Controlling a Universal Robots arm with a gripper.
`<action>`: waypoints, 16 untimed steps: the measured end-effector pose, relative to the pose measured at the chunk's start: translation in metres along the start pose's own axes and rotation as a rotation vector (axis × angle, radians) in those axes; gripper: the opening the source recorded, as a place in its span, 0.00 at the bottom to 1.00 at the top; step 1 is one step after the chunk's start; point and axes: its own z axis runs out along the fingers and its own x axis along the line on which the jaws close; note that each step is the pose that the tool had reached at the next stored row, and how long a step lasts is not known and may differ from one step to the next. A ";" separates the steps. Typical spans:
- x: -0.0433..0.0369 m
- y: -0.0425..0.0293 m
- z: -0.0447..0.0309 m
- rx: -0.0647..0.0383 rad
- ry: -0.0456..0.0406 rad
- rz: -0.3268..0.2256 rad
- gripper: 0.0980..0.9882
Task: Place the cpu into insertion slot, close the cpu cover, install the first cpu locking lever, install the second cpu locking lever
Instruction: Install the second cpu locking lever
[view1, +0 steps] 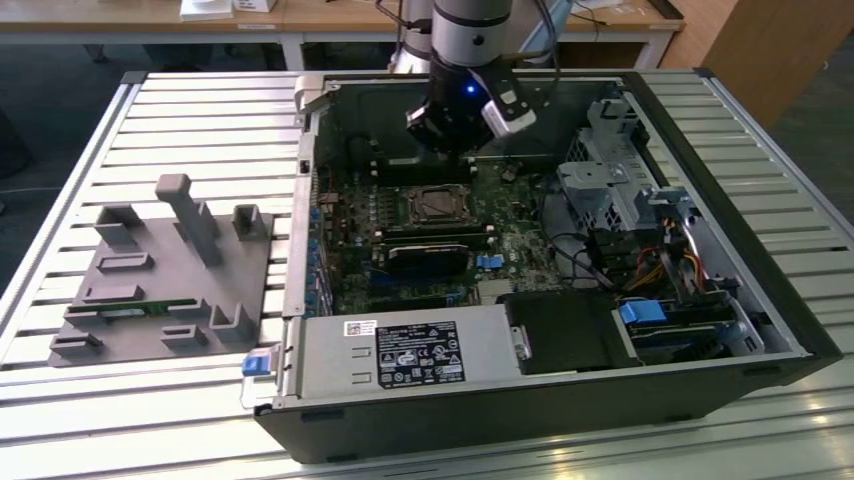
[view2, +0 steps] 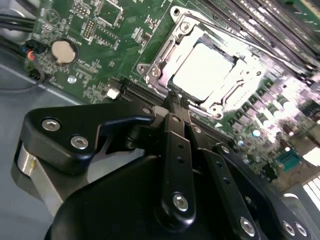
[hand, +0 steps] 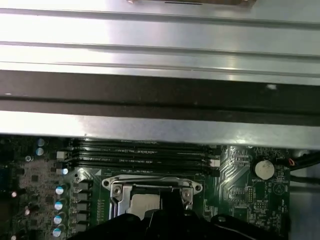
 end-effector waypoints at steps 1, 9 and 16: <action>0.0000 0.0002 -0.0031 0.000 0.0001 0.000 0.01; 0.0004 -0.0114 -0.0063 0.000 0.0001 0.000 0.01; 0.0007 -0.0225 -0.0058 0.000 0.0024 0.000 0.01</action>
